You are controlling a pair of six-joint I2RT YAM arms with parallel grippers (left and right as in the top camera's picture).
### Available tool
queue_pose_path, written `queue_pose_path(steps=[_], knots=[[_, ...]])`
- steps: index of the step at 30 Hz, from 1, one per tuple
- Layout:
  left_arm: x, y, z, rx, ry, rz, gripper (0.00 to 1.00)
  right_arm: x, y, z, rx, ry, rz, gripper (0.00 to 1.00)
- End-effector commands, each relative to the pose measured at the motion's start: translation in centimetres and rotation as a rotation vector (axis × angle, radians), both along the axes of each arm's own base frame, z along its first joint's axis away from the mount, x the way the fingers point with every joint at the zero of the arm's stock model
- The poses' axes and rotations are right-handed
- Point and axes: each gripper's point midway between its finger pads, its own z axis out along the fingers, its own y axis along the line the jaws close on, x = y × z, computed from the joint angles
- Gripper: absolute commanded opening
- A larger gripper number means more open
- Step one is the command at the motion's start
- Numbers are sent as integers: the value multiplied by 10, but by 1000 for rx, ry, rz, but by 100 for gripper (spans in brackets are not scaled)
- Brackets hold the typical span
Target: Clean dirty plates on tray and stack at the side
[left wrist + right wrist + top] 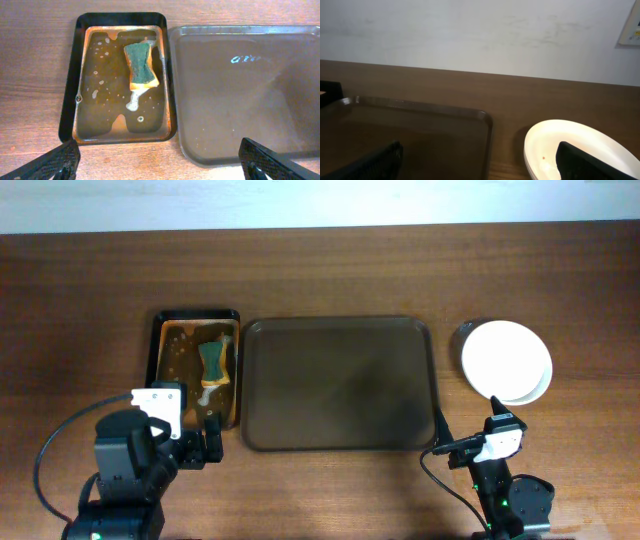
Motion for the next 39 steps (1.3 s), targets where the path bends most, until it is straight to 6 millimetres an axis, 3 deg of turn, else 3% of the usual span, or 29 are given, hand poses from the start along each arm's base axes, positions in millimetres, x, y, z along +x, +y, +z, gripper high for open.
queue_pose_path(steps=[1,16,23,31,33,35,39], knots=[[-1,-2,0,7,-4,-17,100,0,0,-3,-4,5,1,98],[-9,3,-1,27,-37,2,100,0,0,-3,-3,5,1,98],[0,1,-35,21,-357,5,100,0,0,-3,-3,5,1,98],[14,-1,1,69,-821,11,100,0,0,-3,-4,5,1,98],[13,-1,-6,99,-794,2,100,0,0,-3,-4,5,1,98],[13,0,-36,90,-674,0,100,0,0,-3,-3,5,1,99],[12,0,-40,85,-655,2,100,0,0,-3,-4,5,1,98]])
